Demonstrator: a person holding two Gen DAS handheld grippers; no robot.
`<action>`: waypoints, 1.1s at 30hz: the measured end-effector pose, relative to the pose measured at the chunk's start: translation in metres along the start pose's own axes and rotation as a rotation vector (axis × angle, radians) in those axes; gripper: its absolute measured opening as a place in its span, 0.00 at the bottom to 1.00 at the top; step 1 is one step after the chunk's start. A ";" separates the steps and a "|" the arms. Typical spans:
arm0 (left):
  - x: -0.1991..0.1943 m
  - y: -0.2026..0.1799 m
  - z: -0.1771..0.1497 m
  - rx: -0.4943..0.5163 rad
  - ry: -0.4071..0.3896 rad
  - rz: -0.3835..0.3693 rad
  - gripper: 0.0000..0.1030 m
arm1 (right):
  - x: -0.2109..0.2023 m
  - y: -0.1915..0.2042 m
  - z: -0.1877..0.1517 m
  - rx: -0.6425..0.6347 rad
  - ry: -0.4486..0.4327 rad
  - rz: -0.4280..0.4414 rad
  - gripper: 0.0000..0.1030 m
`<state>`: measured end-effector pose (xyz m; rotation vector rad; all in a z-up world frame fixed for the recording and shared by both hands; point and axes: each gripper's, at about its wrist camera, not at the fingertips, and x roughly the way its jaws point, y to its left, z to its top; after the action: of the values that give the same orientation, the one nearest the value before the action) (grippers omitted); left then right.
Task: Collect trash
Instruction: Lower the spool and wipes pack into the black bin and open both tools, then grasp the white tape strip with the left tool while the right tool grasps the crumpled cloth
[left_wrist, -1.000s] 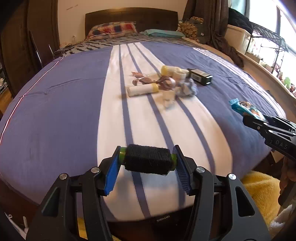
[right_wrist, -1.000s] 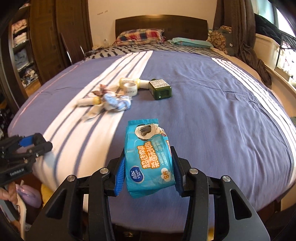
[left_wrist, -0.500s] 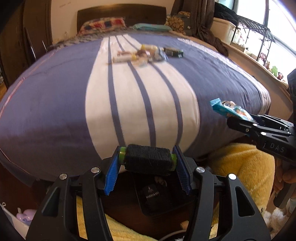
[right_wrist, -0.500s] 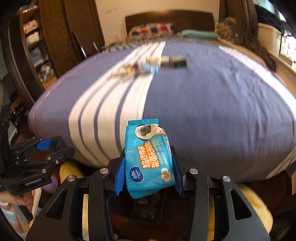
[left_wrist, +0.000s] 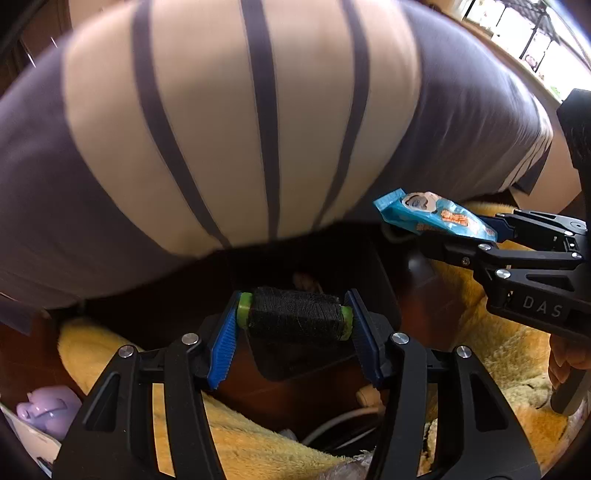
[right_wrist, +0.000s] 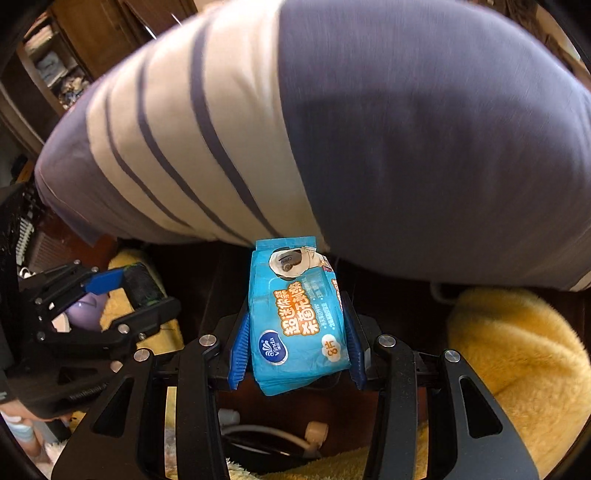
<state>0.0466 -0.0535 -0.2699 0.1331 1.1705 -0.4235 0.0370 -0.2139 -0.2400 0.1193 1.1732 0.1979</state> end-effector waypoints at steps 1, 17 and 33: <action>0.008 0.001 -0.001 -0.006 0.020 -0.010 0.51 | 0.006 -0.001 -0.001 0.006 0.015 0.001 0.43; 0.052 0.007 -0.001 -0.029 0.144 -0.043 0.68 | 0.050 -0.006 0.010 0.065 0.098 0.018 0.55; -0.057 0.016 0.028 -0.009 -0.129 0.050 0.81 | -0.061 -0.027 0.036 0.078 -0.207 -0.093 0.63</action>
<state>0.0585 -0.0334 -0.2092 0.1248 1.0399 -0.3771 0.0498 -0.2528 -0.1759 0.1501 0.9779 0.0559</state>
